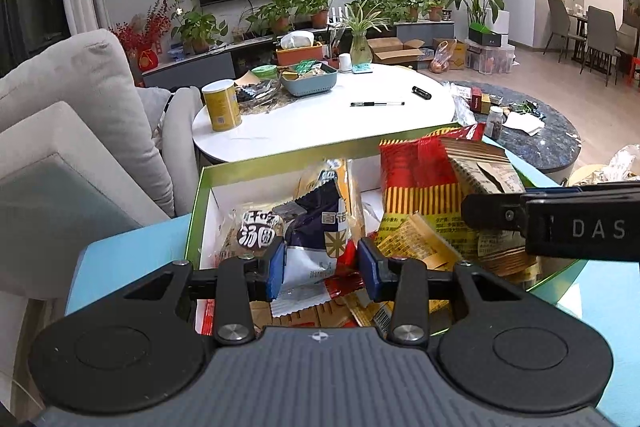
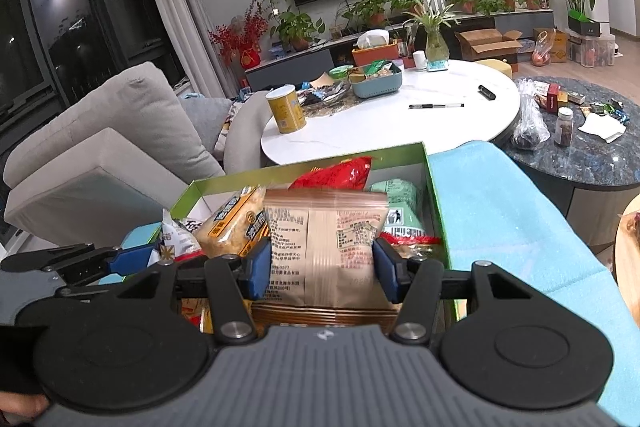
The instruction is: Organize snacks
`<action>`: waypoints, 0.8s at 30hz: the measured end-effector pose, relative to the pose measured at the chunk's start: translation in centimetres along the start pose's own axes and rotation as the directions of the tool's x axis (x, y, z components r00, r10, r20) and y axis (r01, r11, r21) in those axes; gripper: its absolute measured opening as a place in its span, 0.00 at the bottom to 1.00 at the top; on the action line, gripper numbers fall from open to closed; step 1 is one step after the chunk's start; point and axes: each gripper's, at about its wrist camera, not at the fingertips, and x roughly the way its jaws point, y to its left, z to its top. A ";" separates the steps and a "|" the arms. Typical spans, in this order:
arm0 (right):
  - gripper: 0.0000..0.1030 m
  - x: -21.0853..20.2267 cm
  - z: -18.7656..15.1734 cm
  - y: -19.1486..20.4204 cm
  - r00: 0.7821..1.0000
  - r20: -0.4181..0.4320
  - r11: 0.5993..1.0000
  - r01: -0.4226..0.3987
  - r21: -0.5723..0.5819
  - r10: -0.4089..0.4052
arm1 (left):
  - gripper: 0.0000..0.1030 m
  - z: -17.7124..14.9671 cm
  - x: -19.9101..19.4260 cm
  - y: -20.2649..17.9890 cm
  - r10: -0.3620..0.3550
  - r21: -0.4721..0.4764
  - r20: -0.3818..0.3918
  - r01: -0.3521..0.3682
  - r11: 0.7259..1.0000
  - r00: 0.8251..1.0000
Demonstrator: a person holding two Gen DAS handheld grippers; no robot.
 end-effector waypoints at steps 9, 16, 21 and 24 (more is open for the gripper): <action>0.83 -0.4 -0.4 0.1 1.000 -0.005 1.000 0.019 0.000 -0.019 | 0.59 -0.6 0.1 0.3 0.029 -0.016 -0.019 -0.029 0.999 0.999; 0.83 -1.2 -0.2 0.3 1.000 0.017 1.000 0.020 0.010 -0.020 | 0.68 -0.6 -0.6 0.3 0.030 -0.013 -0.017 -0.030 0.999 0.999; 0.83 -1.7 0.0 0.3 0.999 0.039 1.000 0.026 0.012 -0.027 | 0.70 -0.4 -1.5 0.8 0.041 -0.024 0.002 -0.041 0.999 0.999; 0.83 -2.0 0.0 0.2 0.998 0.047 0.999 0.029 0.024 -0.030 | 0.72 0.1 -2.3 1.6 0.057 -0.057 0.025 -0.055 0.997 0.998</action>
